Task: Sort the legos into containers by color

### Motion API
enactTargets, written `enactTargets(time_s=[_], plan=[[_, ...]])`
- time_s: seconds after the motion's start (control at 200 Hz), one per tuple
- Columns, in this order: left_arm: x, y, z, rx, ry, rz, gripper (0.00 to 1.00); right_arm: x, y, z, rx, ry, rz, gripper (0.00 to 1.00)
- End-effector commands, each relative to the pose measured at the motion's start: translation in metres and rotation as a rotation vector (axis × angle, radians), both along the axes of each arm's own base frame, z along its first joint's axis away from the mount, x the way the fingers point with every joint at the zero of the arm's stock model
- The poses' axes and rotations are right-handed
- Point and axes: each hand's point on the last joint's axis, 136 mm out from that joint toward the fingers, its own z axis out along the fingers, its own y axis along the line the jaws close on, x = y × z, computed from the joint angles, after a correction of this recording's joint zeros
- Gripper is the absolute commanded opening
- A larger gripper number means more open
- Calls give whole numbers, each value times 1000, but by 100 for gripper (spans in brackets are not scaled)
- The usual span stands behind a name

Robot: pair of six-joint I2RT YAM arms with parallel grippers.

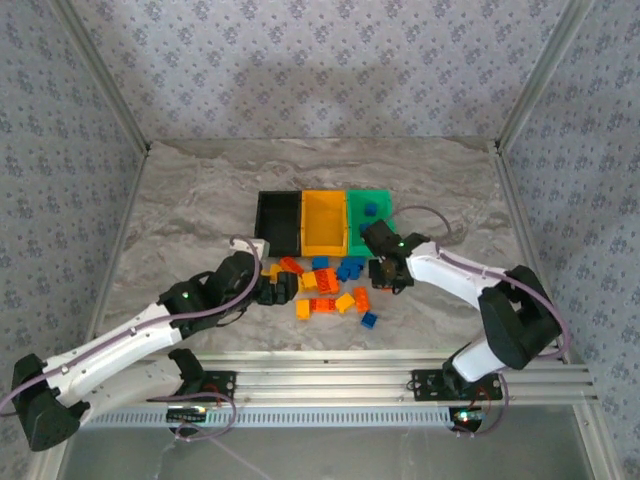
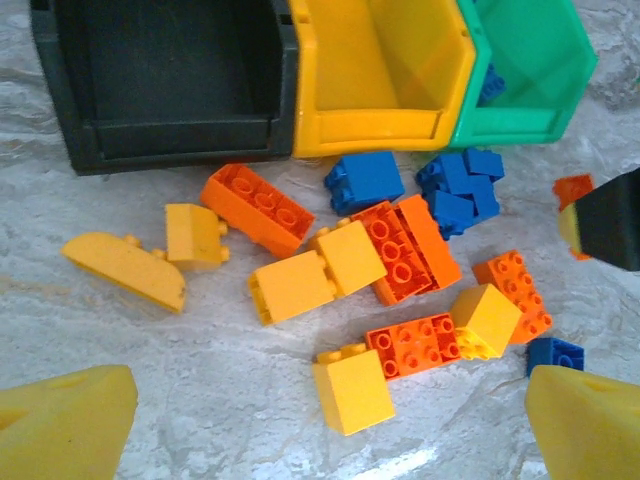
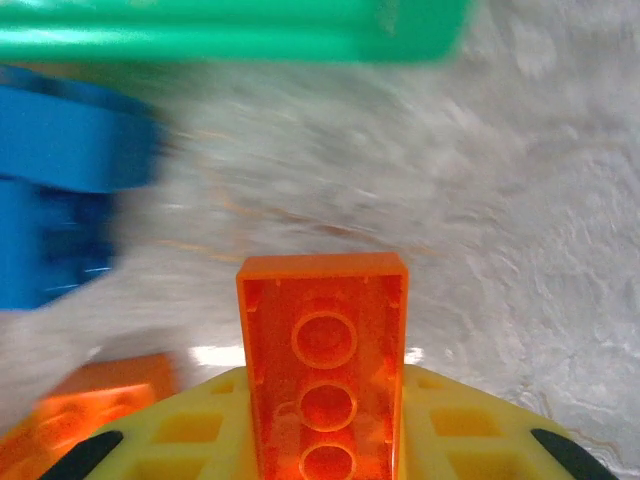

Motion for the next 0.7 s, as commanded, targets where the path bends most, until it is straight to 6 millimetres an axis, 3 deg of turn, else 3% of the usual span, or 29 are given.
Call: enactTargets(time_s=[0.0, 0.13, 0.24, 0.365, 0.525, 0.575, 0.64, 0.695], plan=[[-2, 18, -7, 23, 1, 59, 100, 21, 39, 57, 24, -142, 121, 23], [-5, 27, -11, 24, 7, 80, 100, 50, 96, 95, 116, -218, 188, 25], [-9, 30, -13, 12, 17, 85, 100, 76, 127, 97, 143, -206, 200, 25], [-12, 34, -15, 17, 26, 91, 100, 115, 136, 91, 150, -209, 152, 26], [-16, 39, -18, 17, 37, 100, 100, 150, 125, 74, 132, -189, 72, 29], [-16, 40, -19, 13, 39, 99, 100, 157, 124, 68, 140, -182, 56, 35], [-17, 40, -21, 16, 44, 99, 100, 164, 127, 66, 167, -176, 46, 53], [-17, 41, -21, 19, 44, 101, 100, 168, 129, 72, 192, -202, 45, 59]])
